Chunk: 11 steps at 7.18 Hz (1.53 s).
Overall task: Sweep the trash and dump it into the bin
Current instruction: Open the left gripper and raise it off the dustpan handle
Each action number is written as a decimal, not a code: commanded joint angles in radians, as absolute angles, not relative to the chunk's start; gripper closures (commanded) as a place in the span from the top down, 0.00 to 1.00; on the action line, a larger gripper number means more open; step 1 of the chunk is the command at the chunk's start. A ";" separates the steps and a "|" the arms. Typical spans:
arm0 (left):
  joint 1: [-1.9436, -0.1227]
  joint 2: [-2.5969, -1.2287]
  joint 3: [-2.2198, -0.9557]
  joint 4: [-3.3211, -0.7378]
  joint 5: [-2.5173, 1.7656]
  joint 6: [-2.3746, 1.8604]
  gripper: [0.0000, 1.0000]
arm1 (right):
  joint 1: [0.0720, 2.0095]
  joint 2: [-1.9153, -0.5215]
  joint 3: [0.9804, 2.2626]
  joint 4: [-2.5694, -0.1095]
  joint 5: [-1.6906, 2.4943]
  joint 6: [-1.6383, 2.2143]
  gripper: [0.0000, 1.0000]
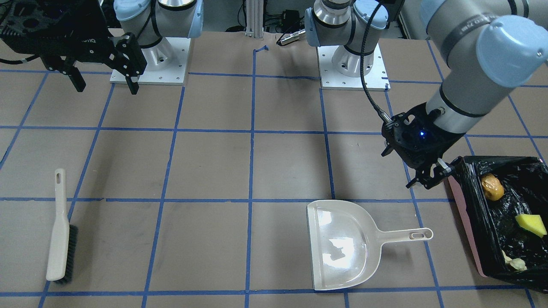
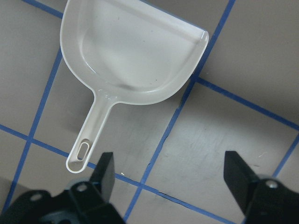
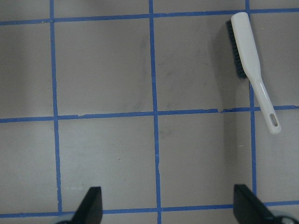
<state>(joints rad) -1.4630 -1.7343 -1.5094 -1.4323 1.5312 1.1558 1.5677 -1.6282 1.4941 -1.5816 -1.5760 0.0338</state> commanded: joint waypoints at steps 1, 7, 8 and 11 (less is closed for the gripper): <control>-1.491 -1.655 -1.513 -1.472 1.523 0.865 0.89 | 1.569 -1.628 1.494 -1.583 -1.574 0.034 1.00; -1.508 -1.611 -1.537 -1.499 1.528 0.684 0.93 | 1.568 -1.628 1.496 -1.580 -1.577 0.034 1.00; -1.508 -1.606 -1.537 -1.499 1.528 0.683 0.94 | 1.568 -1.628 1.496 -1.580 -1.577 0.034 1.00; -1.508 -1.598 -1.536 -1.499 1.528 0.683 0.96 | 1.568 -1.628 1.496 -1.580 -1.578 0.035 1.00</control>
